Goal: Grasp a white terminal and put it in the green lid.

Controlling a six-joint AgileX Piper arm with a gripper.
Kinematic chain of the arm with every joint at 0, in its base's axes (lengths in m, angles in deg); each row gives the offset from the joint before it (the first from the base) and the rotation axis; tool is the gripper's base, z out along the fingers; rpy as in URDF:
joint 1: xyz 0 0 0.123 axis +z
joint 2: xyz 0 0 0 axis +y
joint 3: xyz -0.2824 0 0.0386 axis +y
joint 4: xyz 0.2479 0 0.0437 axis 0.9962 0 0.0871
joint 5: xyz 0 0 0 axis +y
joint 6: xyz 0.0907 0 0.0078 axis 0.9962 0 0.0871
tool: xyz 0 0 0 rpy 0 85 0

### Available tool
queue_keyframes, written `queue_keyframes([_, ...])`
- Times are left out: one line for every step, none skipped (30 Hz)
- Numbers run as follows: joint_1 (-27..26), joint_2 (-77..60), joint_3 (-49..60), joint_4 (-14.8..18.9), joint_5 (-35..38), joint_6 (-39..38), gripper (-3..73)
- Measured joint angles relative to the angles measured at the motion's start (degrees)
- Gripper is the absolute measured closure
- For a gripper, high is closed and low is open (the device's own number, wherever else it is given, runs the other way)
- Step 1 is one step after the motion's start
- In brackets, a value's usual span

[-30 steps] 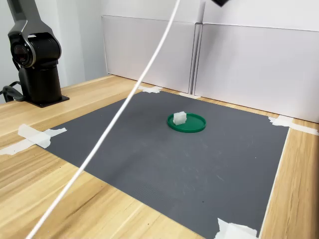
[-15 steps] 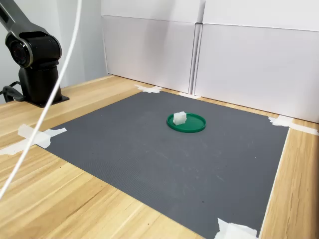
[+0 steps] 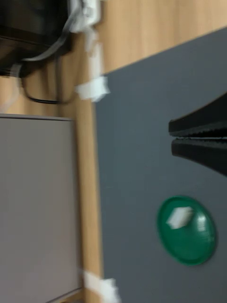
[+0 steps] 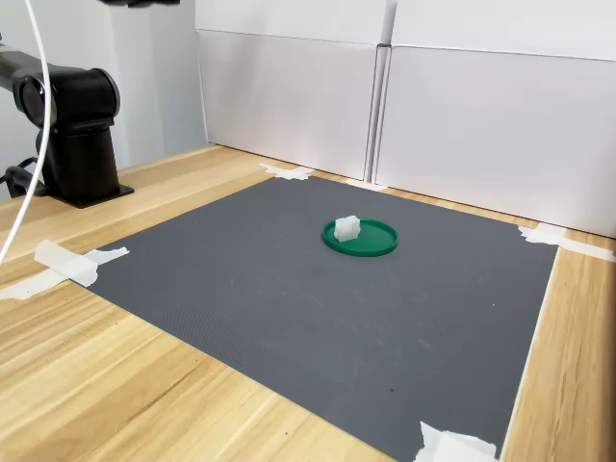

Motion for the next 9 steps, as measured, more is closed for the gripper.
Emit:
queue_keyframes([0.00, -0.40, 1.08, 0.00, 0.01, 0.00, 71.5])
queue_keyframes([0.00, -0.75, 1.99, 0.00, 0.06, 0.00, 71.5])
queue_keyframes([0.00, -1.06, 2.60, 0.00, 0.13, 0.00, 71.5])
queue_keyframes([0.00, -1.57, 3.24, -0.06, 0.13, 0.00, 71.5])
queue_keyframes([0.00, -2.19, 3.84, -0.11, 0.13, 0.00, 71.6])
queue_keyframes([0.00, -2.92, 4.32, -0.16, 0.13, 0.00, 71.6])
queue_keyframes([0.00, -3.68, 4.68, -0.30, 0.21, 0.00, 71.6])
queue_keyframes([0.00, -4.48, 4.84, -0.58, 0.39, 0.00, 71.6])
queue_keyframes([0.00, -5.30, 4.98, -1.05, 0.57, 0.00, 71.6])
